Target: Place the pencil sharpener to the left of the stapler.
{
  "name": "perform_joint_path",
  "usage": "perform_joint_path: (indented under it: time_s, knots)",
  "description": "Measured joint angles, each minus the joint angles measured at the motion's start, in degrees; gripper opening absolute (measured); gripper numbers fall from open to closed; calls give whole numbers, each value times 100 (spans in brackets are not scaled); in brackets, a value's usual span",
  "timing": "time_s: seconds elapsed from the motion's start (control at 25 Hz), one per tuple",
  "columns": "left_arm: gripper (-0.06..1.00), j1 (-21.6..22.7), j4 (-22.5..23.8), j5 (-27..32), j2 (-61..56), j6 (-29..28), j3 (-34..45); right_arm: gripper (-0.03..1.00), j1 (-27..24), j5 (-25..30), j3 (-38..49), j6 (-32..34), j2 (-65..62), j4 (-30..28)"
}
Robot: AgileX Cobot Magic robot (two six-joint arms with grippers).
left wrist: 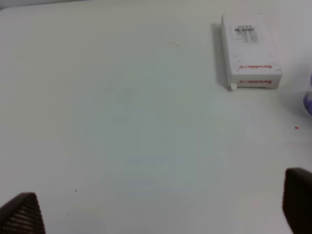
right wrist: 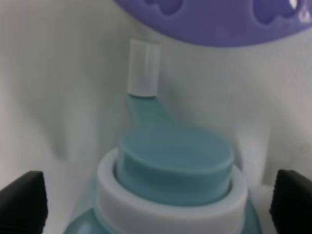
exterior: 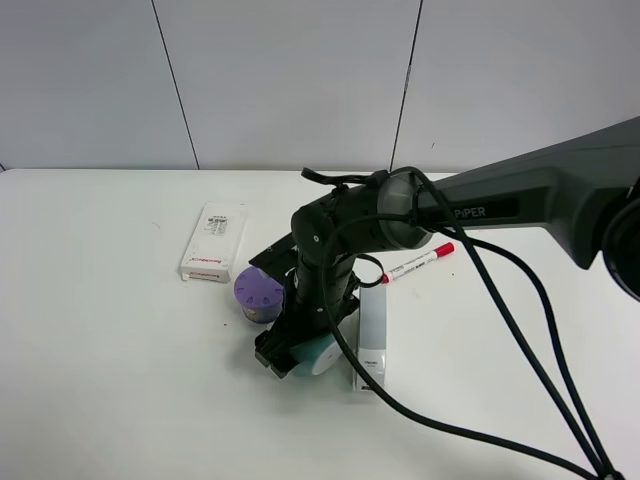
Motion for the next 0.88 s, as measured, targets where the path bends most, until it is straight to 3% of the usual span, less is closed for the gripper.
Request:
perform_joint_path:
  time_s: [0.24,0.56,0.68,0.88]
  knots:
    - [100,0,0,0,0,0,0,94,0,-59,-332,0,-139,9]
    - [100,0,0,0,0,0,0,95,-117,337,-2293,-5,-459,271]
    - [100,0,0,0,0,0,0,95,-421,386,-2995,-10,-738,234]
    - [100,0,0,0,0,0,0,95,-1150,521,-3203,20,-1667,-293]
